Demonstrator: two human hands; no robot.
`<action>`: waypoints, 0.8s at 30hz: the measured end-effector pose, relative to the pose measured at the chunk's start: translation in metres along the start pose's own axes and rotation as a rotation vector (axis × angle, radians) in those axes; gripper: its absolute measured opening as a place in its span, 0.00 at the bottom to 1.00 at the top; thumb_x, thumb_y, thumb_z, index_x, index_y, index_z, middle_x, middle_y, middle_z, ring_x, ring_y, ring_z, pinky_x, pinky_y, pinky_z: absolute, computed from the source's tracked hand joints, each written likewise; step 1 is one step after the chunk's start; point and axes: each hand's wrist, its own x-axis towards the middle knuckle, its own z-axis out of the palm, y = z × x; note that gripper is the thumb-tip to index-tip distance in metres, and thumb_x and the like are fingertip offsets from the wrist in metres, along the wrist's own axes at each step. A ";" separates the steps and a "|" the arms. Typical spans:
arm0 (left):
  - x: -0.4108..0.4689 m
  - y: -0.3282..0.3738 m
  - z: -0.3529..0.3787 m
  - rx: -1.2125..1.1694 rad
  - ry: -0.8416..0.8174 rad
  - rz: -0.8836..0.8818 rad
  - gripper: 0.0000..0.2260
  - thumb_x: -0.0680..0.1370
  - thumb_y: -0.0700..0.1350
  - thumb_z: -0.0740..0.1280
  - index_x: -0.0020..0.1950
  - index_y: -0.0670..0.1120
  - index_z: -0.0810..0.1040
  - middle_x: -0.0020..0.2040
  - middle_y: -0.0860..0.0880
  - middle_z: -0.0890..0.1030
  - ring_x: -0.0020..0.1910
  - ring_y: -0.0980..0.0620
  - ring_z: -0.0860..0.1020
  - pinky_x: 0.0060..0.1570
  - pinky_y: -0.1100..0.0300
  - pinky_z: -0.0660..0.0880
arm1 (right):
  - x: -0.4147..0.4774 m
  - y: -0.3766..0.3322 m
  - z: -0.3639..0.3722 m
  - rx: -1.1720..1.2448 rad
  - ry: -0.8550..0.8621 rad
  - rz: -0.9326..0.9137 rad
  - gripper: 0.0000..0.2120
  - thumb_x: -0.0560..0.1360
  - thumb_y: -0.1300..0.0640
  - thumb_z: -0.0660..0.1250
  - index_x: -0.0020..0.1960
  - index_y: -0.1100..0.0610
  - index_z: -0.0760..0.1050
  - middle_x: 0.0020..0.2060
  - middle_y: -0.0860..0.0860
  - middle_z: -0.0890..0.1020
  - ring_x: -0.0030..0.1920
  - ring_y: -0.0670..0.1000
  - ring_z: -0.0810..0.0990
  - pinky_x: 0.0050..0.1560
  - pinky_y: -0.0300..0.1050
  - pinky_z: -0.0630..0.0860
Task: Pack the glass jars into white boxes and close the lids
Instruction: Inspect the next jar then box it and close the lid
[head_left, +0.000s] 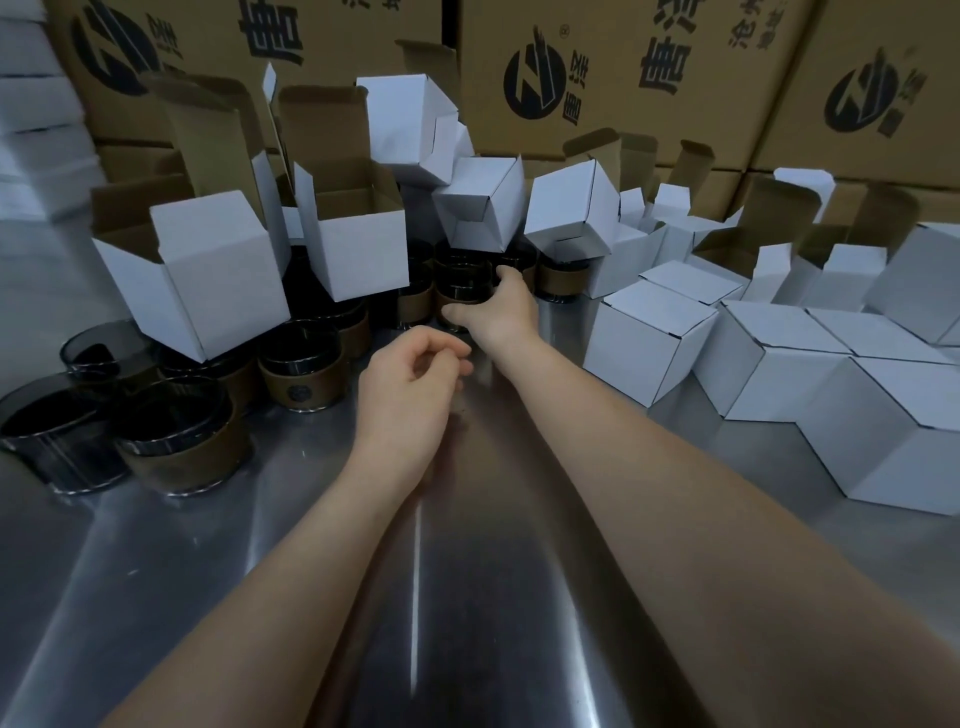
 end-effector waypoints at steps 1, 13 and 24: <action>0.000 0.000 0.000 0.000 0.001 0.003 0.11 0.79 0.37 0.61 0.45 0.49 0.81 0.39 0.53 0.83 0.42 0.52 0.81 0.42 0.58 0.78 | -0.002 0.001 -0.001 0.013 0.009 -0.009 0.30 0.69 0.59 0.77 0.67 0.61 0.70 0.60 0.54 0.78 0.62 0.54 0.76 0.55 0.41 0.72; 0.000 -0.001 -0.002 0.079 0.052 0.073 0.14 0.76 0.35 0.64 0.56 0.52 0.76 0.52 0.58 0.78 0.46 0.66 0.77 0.48 0.65 0.74 | -0.047 0.007 -0.041 0.340 -0.089 -0.003 0.24 0.67 0.54 0.79 0.59 0.51 0.74 0.51 0.46 0.81 0.53 0.45 0.81 0.57 0.48 0.80; 0.000 -0.001 -0.001 0.232 -0.036 0.117 0.27 0.73 0.42 0.73 0.71 0.48 0.70 0.65 0.51 0.74 0.64 0.57 0.71 0.62 0.62 0.68 | -0.073 0.019 -0.050 0.487 -0.204 0.014 0.27 0.67 0.59 0.79 0.61 0.54 0.71 0.55 0.53 0.82 0.55 0.51 0.83 0.60 0.56 0.79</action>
